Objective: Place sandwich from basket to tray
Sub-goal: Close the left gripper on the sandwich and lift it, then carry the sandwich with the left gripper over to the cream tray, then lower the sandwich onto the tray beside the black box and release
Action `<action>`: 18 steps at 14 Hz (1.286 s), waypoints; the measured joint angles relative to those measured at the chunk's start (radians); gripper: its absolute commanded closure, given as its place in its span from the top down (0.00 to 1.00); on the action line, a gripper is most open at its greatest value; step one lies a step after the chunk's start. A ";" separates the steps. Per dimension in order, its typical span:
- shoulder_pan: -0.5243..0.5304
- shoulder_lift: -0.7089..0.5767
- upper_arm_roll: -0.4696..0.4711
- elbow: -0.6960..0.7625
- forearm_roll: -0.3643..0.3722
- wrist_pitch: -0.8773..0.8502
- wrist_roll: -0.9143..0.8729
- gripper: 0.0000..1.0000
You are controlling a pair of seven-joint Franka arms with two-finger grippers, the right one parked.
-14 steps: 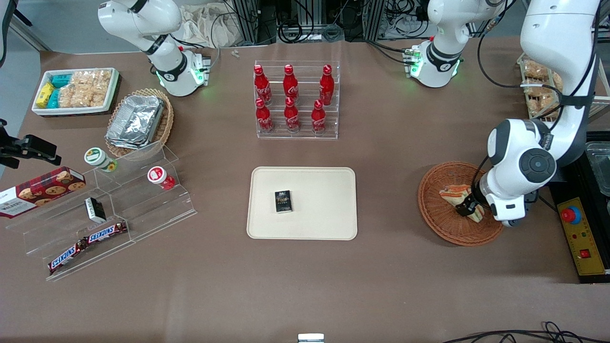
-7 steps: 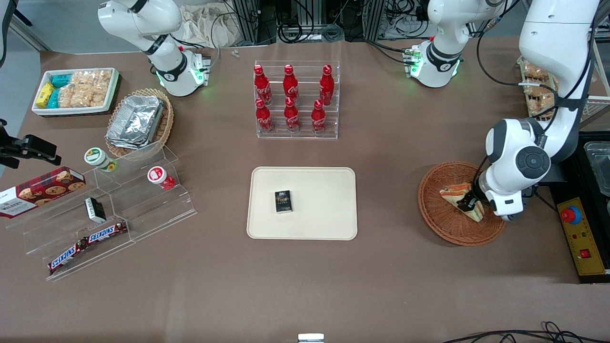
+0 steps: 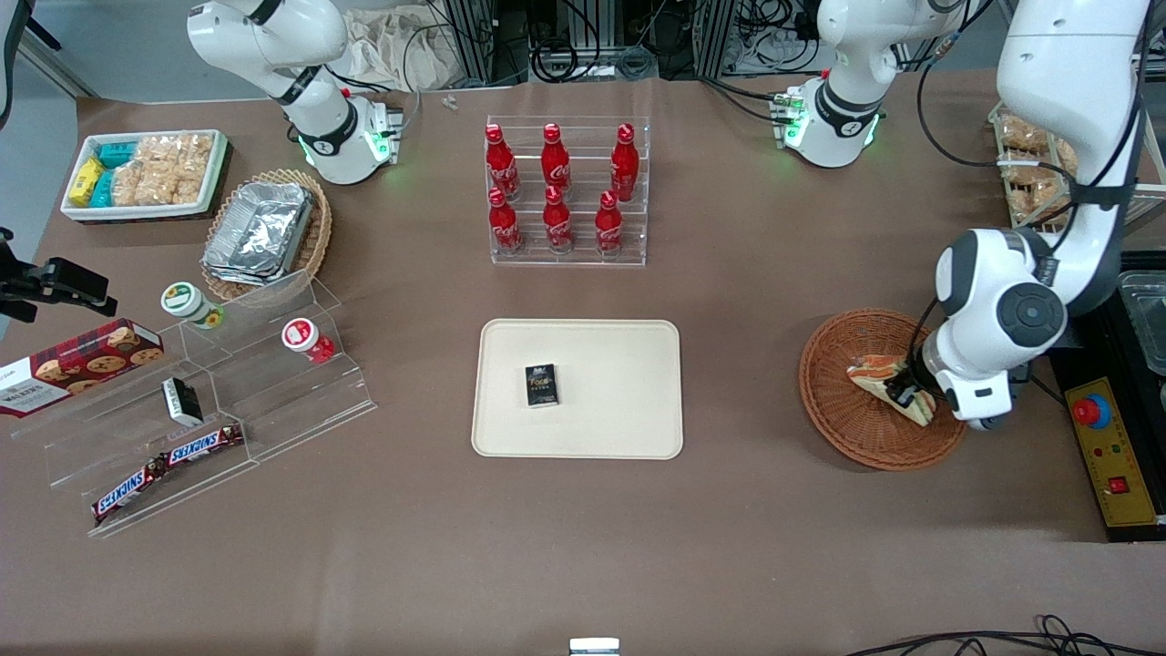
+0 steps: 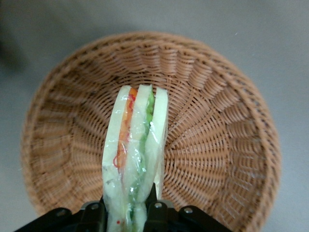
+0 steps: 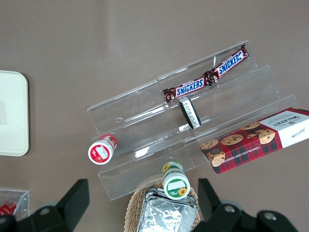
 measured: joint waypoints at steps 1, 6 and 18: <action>-0.002 -0.002 -0.024 0.085 0.000 -0.103 0.000 0.00; -0.022 -0.013 -0.184 0.431 -0.081 -0.373 0.022 0.00; -0.274 0.285 -0.365 0.475 0.019 -0.229 0.261 0.00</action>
